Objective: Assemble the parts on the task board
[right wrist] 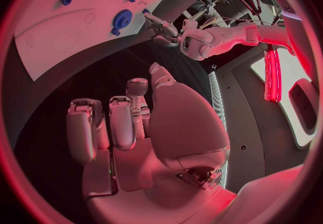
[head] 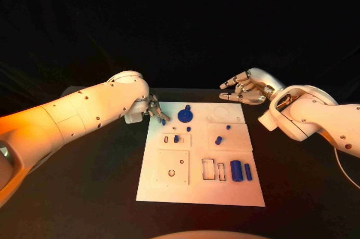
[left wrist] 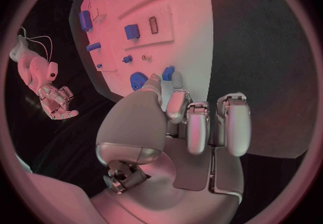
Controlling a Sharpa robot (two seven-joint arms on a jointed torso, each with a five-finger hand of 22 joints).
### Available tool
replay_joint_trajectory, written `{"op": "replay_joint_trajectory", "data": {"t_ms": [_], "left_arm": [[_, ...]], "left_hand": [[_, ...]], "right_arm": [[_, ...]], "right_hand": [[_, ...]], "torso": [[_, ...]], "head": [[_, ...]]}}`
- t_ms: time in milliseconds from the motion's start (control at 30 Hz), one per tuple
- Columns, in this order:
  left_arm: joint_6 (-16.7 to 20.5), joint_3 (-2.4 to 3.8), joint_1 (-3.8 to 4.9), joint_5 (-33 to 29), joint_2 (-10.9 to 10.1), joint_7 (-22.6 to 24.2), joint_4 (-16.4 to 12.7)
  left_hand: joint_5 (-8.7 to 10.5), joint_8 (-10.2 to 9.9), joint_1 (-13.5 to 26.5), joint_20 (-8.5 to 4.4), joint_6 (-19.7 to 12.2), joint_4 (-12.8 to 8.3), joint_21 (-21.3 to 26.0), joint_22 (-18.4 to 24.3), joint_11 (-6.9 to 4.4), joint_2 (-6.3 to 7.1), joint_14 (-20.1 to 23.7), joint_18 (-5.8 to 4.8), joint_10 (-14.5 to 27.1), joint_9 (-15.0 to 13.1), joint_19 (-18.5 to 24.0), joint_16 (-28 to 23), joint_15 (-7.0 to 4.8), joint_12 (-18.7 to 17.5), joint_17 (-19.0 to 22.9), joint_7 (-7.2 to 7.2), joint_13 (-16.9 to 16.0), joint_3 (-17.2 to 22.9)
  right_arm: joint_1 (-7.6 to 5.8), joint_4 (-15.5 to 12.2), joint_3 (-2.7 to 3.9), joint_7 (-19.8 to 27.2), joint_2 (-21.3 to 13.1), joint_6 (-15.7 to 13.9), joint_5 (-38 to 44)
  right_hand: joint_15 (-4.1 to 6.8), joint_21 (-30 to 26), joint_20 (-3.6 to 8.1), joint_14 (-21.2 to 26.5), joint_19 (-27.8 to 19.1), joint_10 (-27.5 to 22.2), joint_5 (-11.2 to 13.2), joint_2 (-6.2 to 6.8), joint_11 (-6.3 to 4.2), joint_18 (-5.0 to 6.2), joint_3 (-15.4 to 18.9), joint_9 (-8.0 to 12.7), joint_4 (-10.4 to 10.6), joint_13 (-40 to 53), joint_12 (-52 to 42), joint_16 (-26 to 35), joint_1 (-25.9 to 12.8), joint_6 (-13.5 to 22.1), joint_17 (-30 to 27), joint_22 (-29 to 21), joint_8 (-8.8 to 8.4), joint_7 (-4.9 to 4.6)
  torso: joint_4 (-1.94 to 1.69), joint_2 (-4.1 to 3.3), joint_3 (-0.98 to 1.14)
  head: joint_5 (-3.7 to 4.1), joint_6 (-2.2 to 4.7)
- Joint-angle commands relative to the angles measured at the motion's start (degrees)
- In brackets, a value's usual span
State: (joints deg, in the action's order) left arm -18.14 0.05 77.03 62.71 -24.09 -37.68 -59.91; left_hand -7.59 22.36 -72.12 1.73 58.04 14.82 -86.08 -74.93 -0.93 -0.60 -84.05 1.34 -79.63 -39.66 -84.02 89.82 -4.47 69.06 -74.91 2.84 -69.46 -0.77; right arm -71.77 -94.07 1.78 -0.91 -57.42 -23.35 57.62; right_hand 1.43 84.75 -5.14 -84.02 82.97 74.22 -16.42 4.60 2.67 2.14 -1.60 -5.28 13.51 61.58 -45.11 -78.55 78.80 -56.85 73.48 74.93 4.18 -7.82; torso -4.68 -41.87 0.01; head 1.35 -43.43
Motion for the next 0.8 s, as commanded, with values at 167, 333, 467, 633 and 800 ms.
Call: {"op": "replay_joint_trajectory", "data": {"t_ms": [167, 333, 467, 633, 800], "left_arm": [[-1.3, -0.02, 0.00, -0.3, 0.4, -0.3, 0.3], [-1.0, -0.04, -0.03, -0.3, 0.7, -0.2, 0.5], [-0.9, -0.06, -0.06, -0.3, 0.8, -0.1, 0.6], [-1.1, -0.08, -0.09, -0.3, 0.8, 0.4, 0.7], [-1.1, -0.10, -0.14, -0.8, 0.8, 0.9, 0.6]], "left_hand": [[0.55, -0.4, -1.4, 0.29, 0.4, -0.7, -0.2, -11.3, -0.31, -0.06, -6.0, -0.13, -0.1, 0.2, -3.5, 0.2, 0.13, 0.2, -15.1, -0.08, 0.1, 0.2], [0.61, -0.4, -2.5, 0.25, 0.4, -1.3, -0.2, -11.4, -0.37, -0.39, -6.0, -0.14, -0.2, 0.4, -3.5, 0.2, 0.09, 0.1, -15.1, -0.16, 0.1, 0.6], [0.78, -0.6, -4.6, 0.17, 0.3, -2.4, -0.2, -11.4, -0.52, -1.20, -6.0, -0.13, -0.1, 0.7, -3.5, 0.2, -0.03, 0.0, -15.1, -0.32, 0.2, 1.8], [0.61, -1.3, -9.6, -0.04, -0.3, -5.3, -0.2, -11.4, -0.78, -2.37, -6.0, -0.13, 0.1, 1.4, -3.5, 0.2, -0.26, -0.3, -15.1, -0.54, 0.4, 5.7], [0.35, -1.9, -12.3, -0.03, -0.9, -7.9, -0.1, -11.4, -0.40, -1.75, -6.0, -0.13, 0.3, 2.0, -3.5, 0.2, 0.11, -0.8, -15.1, 0.02, 0.8, 11.2]], "right_arm": [[0.04, -0.1, 0.00, 0.3, 0.0, 0.7, 0.2], [0.04, -0.1, 0.00, 0.3, 0.0, 0.7, 0.2], [0.04, -0.2, 0.00, 0.3, 0.0, 0.7, 0.2], [0.04, -0.2, 0.00, 0.3, 0.0, 0.7, 0.2], [0.04, -0.2, 0.00, 0.3, 0.0, 0.7, 0.2]], "right_hand": [[-0.12, -0.4, 0.02, -2.3, -0.4, -0.3, -0.2, -0.20, 0.13, 0.34, 0.2, -0.1, 0.3, 0.0, 0.1, 0.3, -0.4, -0.4, 0.0, 5.8, 0.31, -0.05], [-0.12, -0.4, 0.02, -2.3, -0.4, -0.3, -0.2, -0.20, 0.13, 0.34, 0.2, -0.1, 0.3, 0.0, 0.1, 0.3, -0.4, -0.4, 0.0, 5.8, 0.31, -0.05], [-0.12, -0.4, 0.02, -2.3, -0.4, -0.3, -0.2, -0.20, 0.13, 0.34, 0.2, -0.1, 0.3, 0.0, 0.1, 0.3, -0.4, -0.4, 0.0, 5.8, 0.31, -0.05], [-0.11, -0.4, 0.03, -2.3, -0.3, -0.1, -0.3, -0.29, 0.12, 0.34, 0.2, -0.1, 0.4, 0.2, -0.3, 0.3, -0.4, -0.4, 0.0, 5.8, 0.35, -0.03], [-0.11, -0.4, 0.03, -2.3, -0.3, -0.1, -0.3, -0.29, 0.12, 0.34, 0.2, -0.1, 0.4, 0.2, -0.3, 0.3, -0.4, -0.4, 0.0, 5.8, 0.35, -0.03]], "torso": [[0.01, 0.00, -0.01], [0.01, -0.01, -0.01], [-0.02, 0.01, 0.01], [-0.05, 0.04, 0.00], [-0.05, 0.03, 0.01]], "head": [[0.00, -0.08], [0.06, -0.16], [0.08, -0.23], [0.04, -0.35], [-0.06, -0.41]]}}
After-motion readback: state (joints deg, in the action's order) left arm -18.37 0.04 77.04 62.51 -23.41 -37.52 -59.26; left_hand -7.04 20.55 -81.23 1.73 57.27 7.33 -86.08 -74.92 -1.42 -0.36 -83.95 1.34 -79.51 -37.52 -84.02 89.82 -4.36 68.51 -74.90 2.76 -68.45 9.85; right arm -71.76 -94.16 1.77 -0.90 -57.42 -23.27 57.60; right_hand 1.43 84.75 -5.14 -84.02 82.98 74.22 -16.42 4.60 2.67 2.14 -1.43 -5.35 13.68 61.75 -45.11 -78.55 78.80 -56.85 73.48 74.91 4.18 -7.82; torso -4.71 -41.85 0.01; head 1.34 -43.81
